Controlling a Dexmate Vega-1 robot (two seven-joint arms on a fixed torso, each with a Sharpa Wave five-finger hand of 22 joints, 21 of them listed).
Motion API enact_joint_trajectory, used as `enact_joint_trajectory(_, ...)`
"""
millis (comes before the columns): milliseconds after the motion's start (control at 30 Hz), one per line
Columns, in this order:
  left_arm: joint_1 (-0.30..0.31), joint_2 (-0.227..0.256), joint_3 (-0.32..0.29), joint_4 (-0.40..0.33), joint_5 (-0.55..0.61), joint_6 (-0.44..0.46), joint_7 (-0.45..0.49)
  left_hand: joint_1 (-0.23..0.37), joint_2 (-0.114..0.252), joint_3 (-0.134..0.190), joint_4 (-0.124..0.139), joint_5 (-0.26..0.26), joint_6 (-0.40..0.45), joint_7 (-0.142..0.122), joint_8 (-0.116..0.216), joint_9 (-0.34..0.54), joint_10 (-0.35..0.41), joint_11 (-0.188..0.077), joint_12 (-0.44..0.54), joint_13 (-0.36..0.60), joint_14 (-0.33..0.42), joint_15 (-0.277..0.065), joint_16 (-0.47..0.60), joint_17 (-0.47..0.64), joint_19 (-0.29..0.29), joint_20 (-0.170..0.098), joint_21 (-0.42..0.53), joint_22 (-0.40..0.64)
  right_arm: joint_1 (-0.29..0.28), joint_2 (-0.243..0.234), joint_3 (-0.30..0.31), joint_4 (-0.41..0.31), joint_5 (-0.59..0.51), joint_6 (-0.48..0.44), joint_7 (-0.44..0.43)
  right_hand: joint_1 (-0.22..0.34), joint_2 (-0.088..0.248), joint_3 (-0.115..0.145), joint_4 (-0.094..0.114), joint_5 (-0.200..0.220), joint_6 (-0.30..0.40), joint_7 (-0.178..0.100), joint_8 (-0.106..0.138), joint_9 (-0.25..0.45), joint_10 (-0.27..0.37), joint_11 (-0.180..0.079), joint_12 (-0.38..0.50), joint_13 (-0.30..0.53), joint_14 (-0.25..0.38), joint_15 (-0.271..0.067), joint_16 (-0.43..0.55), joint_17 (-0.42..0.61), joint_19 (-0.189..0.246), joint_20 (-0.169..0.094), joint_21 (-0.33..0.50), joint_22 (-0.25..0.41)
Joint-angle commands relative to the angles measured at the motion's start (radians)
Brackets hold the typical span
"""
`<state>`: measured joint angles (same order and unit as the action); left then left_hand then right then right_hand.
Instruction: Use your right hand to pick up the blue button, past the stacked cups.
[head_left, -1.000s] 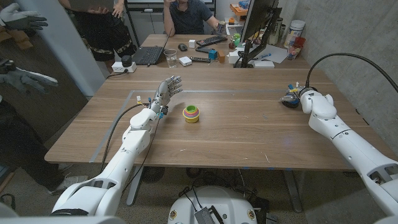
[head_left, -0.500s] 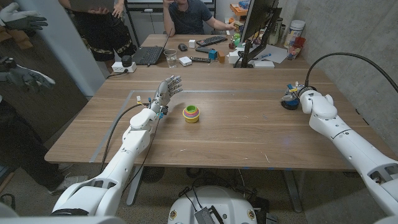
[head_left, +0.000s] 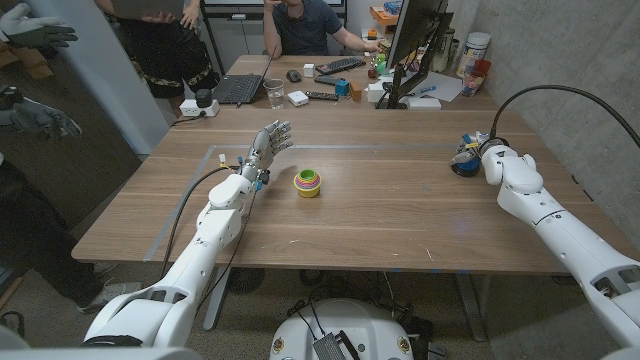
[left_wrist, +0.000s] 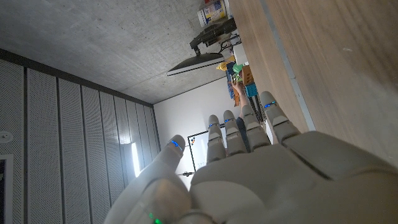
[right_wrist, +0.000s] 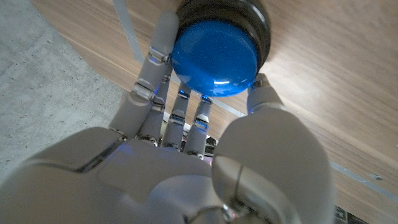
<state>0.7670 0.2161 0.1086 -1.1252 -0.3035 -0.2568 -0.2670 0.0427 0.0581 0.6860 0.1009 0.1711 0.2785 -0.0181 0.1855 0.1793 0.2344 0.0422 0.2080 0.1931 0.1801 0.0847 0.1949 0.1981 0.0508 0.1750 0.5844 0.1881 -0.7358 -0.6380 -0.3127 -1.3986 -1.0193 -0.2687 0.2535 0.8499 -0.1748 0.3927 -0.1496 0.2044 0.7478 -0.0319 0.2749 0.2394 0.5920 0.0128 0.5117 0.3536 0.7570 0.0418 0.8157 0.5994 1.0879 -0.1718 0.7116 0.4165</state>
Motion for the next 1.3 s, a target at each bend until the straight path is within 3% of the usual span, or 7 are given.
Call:
enact_joint_trajectory(33,0.001,0.001,-0.001,0.006,0.001,-0.005,-0.003,-0.008,0.0,-0.009,-0.001,-0.002,-0.003,-0.001,0.002,0.004,-0.004,0.004,-0.002,0.003,-0.011,-0.002,-0.003,0.001,-0.001,0.0,-0.005,0.003,-0.011,0.002,0.021,-0.02,0.015,0.025,-0.065,0.341,0.326,0.032,-0.019,-0.004,0.033,0.011,0.013,0.007,0.016,0.003,0.011,0.01,0.136,-0.264,-0.009,0.209,-0.029,-0.05,0.014,0.007)
enact_joint_trajectory(433,0.007,0.001,-0.004,0.0,-0.005,-0.009,-0.008,-0.01,-0.004,-0.013,0.001,-0.003,-0.005,-0.001,0.001,0.004,-0.008,0.006,-0.003,0.003,-0.016,-0.002,-0.003,0.0,-0.004,0.001,-0.008,0.003,-0.012,-0.004,0.044,-0.086,0.004,0.042,-0.093,0.352,0.341,0.032,-0.003,-0.008,0.059,0.027,0.013,0.01,0.034,0.014,0.028,0.023,0.151,-0.264,-0.032,0.215,-0.037,-0.05,0.036,0.012)
enact_joint_trajectory(1300,0.015,0.008,-0.013,-0.004,-0.015,-0.016,-0.014,-0.016,-0.009,-0.021,0.005,-0.002,-0.004,0.0,0.002,0.004,-0.008,0.006,-0.001,0.004,-0.02,-0.003,-0.001,-0.001,-0.004,0.001,-0.013,0.003,-0.011,0.013,0.091,-0.17,-0.007,0.069,-0.114,0.39,0.355,0.048,0.002,-0.012,0.084,0.036,0.011,0.023,0.053,0.019,0.047,0.044,0.183,-0.263,-0.063,0.234,-0.042,-0.051,0.079,0.019)
